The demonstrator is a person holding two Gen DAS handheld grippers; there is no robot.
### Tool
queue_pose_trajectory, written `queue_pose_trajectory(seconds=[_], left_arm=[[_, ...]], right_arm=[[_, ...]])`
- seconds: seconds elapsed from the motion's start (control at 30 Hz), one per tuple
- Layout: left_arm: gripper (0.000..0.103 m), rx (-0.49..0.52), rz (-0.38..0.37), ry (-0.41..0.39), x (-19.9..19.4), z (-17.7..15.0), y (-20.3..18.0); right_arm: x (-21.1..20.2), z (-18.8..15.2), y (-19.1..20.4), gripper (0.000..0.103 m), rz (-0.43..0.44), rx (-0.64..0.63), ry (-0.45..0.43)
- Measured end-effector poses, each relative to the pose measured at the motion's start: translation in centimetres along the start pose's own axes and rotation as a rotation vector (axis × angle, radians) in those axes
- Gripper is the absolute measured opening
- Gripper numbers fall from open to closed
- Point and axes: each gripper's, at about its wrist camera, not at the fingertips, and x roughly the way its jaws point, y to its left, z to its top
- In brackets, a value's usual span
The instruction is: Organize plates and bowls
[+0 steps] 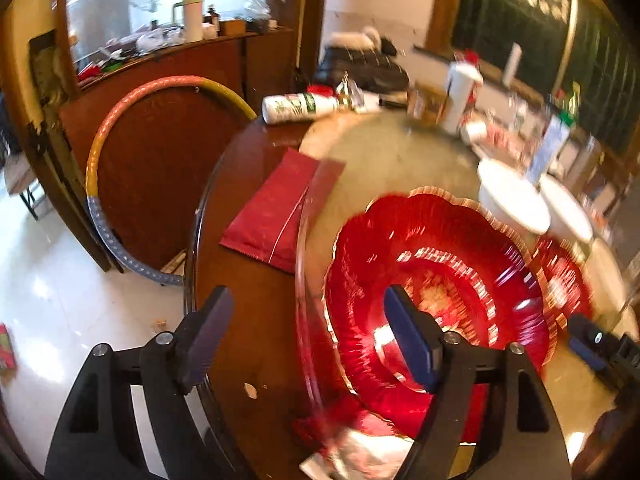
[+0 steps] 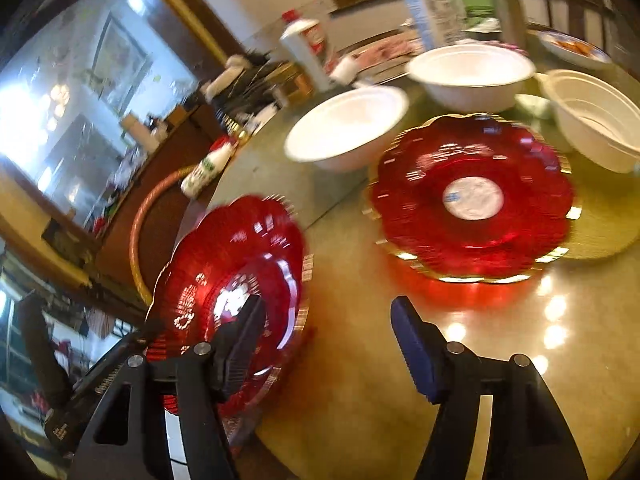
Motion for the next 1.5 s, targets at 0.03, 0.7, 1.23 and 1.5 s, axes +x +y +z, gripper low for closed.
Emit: queue_pose_trajectory(seconds=[0.03, 0.7, 1.23, 1.5], left_arm=[[0.081, -0.026, -0.023, -0.012, -0.6, 0.2, 0.0], [0.085, 0.202, -0.358, 0.261, 4.8, 2.2, -23.7], [0.016, 0.283, -0.234, 0.479, 11.0, 1.9, -25.7], [0.011, 0.337, -0.232, 0.452, 9.7, 0.9, -25.9]], right_arm=[[-0.9, 0.2, -1.2, 0.067, 0.003, 0.037, -0.024], [-2.1, 7.6, -14.5, 0.072, -0.044, 0.308, -0.077], [0.9, 7.4, -16.6, 0.03, -0.019, 0.341, -0.007], [0.6, 7.1, -16.9, 0.007, -0.09, 0.308, -0.021]])
